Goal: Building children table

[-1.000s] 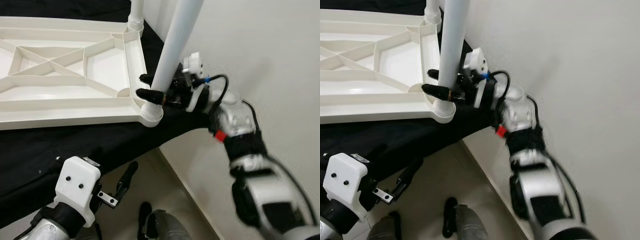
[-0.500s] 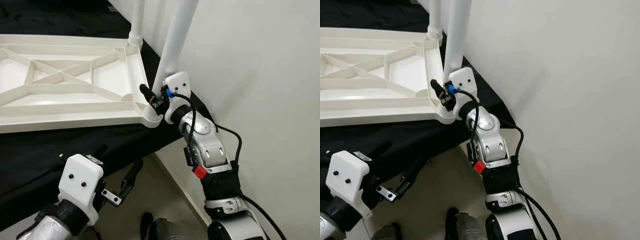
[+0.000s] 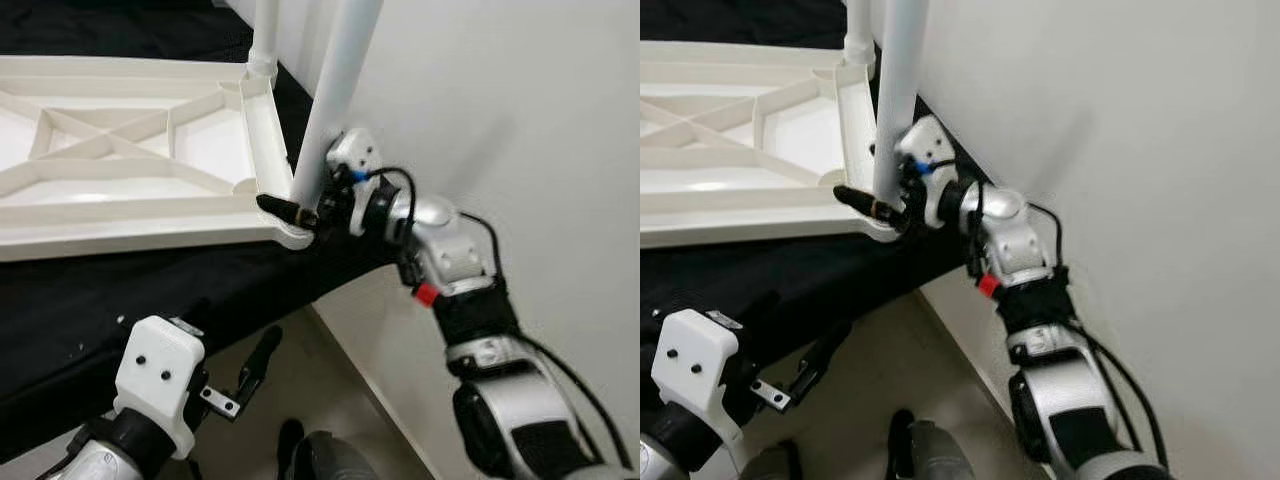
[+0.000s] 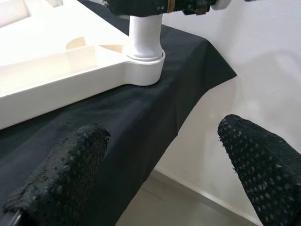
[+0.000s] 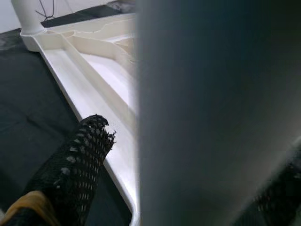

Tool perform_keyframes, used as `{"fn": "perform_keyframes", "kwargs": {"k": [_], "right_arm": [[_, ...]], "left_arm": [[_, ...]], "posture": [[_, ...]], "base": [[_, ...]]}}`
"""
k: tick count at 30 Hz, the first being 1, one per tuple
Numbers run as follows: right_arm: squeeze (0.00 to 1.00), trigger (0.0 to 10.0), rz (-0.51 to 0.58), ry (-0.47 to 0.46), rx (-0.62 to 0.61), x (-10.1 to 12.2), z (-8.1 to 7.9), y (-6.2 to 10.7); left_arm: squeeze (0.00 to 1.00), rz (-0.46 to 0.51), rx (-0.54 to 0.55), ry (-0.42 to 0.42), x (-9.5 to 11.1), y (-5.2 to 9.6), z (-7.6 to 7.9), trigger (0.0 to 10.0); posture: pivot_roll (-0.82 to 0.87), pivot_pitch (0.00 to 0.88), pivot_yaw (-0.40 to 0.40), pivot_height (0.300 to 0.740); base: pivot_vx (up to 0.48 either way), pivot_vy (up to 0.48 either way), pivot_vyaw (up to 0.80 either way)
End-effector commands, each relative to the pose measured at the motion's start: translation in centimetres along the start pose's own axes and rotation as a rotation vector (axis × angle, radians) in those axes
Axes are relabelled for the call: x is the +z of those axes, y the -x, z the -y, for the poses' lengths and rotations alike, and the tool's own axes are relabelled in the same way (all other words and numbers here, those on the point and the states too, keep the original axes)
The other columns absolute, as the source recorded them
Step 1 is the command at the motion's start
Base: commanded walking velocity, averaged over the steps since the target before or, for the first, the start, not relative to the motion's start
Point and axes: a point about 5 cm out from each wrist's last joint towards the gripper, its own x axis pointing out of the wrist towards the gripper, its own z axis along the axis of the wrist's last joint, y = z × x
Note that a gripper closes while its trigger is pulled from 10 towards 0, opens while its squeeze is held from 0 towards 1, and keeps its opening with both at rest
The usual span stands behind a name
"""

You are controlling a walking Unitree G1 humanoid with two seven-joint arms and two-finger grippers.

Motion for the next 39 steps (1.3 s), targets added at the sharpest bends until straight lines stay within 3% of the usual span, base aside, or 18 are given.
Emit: {"fn": "perform_keyframes", "kwargs": {"k": [1, 4, 5, 6, 7, 13, 20, 23, 24, 25, 26, 27, 31, 32, 33, 37, 38, 39], "right_arm": [[0.00, 10.0, -0.001, -0.017, 0.037, -0.1, 0.5, 0.7], [0.00, 10.0, -0.004, -0.004, 0.070, 0.2, 0.9, 1.0], [0.00, 4.0, 0.009, -0.009, 0.086, 0.4, 1.1, 1.0], [0.00, 4.0, 0.021, -0.016, 0.095, 0.6, 1.2, 1.0], [0.00, 0.0, 0.043, -0.034, 0.124, 1.0, 1.3, 1.0], [0.00, 0.0, 0.053, -0.044, 0.201, 1.4, 1.7, 1.3], [0.00, 0.0, 0.042, -0.055, 0.175, 0.6, 1.5, 1.0], [0.00, 0.0, 0.014, -0.105, 0.050, -1.7, 0.1, 0.2], [0.00, 0.0, -0.078, -0.111, -0.256, -3.8, -0.3, -0.1], [0.00, 0.0, -0.150, -0.146, -0.469, -5.5, -1.9, 0.8], [0.00, 0.0, -0.150, -0.146, -0.469, -5.5, -1.9, 0.8], [0.00, 0.0, -0.187, -0.153, -0.628, -6.0, -3.8, 1.4], [0.00, 0.0, -0.212, -0.187, -0.719, -6.2, -6.1, 1.8], [0.00, 0.0, -0.212, -0.187, -0.719, -6.2, -6.1, 1.8], [0.00, 0.0, -0.211, -0.187, -0.695, -6.4, -6.0, 0.5], [0.00, 0.0, -0.209, -0.187, -0.687, -6.5, -5.7, 0.1], [0.00, 1.1, -0.185, -0.179, -0.658, -5.9, -5.0, -0.6], [0.00, 10.0, -0.166, -0.160, -0.610, -5.2, -4.3, -1.4]], "left_arm": [[0.00, -0.019, -0.010, 0.014, -0.3, 0.2, 0.3, 10.0], [0.00, -0.018, -0.010, 0.016, -0.3, 0.3, 0.3, 10.0], [0.00, -0.018, -0.009, 0.017, -0.3, 0.3, 0.3, 10.0], [0.00, -0.018, -0.008, 0.018, -0.3, 0.3, 0.3, 10.0], [0.00, -0.018, -0.007, 0.018, -0.3, 0.3, 0.3, 10.0], [0.00, -0.017, -0.004, 0.019, -0.3, 0.4, 0.3, 10.0], [0.00, -0.018, -0.002, 0.019, -0.3, 0.5, 0.3, 10.0], [0.00, -0.020, 0.001, 0.017, -0.3, 0.5, 0.2, 10.0], [0.00, -0.020, 0.003, 0.016, -0.3, 0.5, 0.1, 10.0], [0.00, -0.017, 0.003, 0.019, -0.2, 0.5, 0.0, 10.0], [0.00, -0.017, 0.003, 0.019, -0.2, 0.5, 0.0, 10.0], [0.00, -0.017, 0.002, 0.013, -0.2, 0.4, -0.1, 10.0], [0.00, -0.002, 0.006, 0.008, 0.1, 0.1, -0.3, 10.0], [0.00, -0.002, 0.006, 0.008, 0.1, 0.1, -0.3, 10.0], [0.00, 0.015, 0.006, 0.003, 0.4, -0.2, -0.3, 10.0], [0.00, 0.019, 0.004, 0.000, 0.4, -0.3, -0.2, 10.0], [0.00, 0.023, 0.011, -0.005, 0.5, -0.3, -0.3, 10.0], [0.00, 0.025, 0.015, -0.008, 0.5, -0.3, -0.4, 10.0]], "posture": [[0.12, 0.317, -0.229, 0.740], [0.12, 0.322, -0.231, 0.740], [0.13, 0.328, -0.233, 0.740], [0.13, 0.328, -0.233, 0.740], [0.13, 0.332, -0.235, 0.740], [0.12, 0.341, -0.239, 0.740], [0.11, 0.339, -0.245, 0.740], [0.10, 0.336, -0.246, 0.740], [0.09, 0.329, -0.244, 0.740], [0.08, 0.326, -0.247, 0.740], [0.08, 0.326, -0.247, 0.740], [0.08, 0.320, -0.232, 0.740], [0.07, 0.294, -0.219, 0.740], [0.07, 0.294, -0.219, 0.740], [0.08, 0.270, -0.231, 0.740], [0.08, 0.270, -0.231, 0.740], [0.08, 0.270, -0.238, 0.740], [0.08, 0.277, -0.237, 0.740]], "base": [[0.000, 0.000, 0.00], [0.000, 0.000, 0.00], [0.000, 0.000, 0.00], [0.000, 0.000, 0.00], [0.000, 0.000, 0.00], [0.000, 0.000, 0.00], [0.000, 0.000, 0.00], [0.000, 0.000, 0.00], [0.000, 0.000, 0.00], [0.000, 0.000, 0.00], [0.000, 0.000, 0.00], [0.000, 0.000, 0.00], [0.000, 0.000, 0.00], [0.000, 0.000, 0.00], [0.000, 0.000, 0.00], [0.000, 0.000, 0.00], [0.000, 0.000, 0.00], [0.000, 0.000, 0.00]]}}
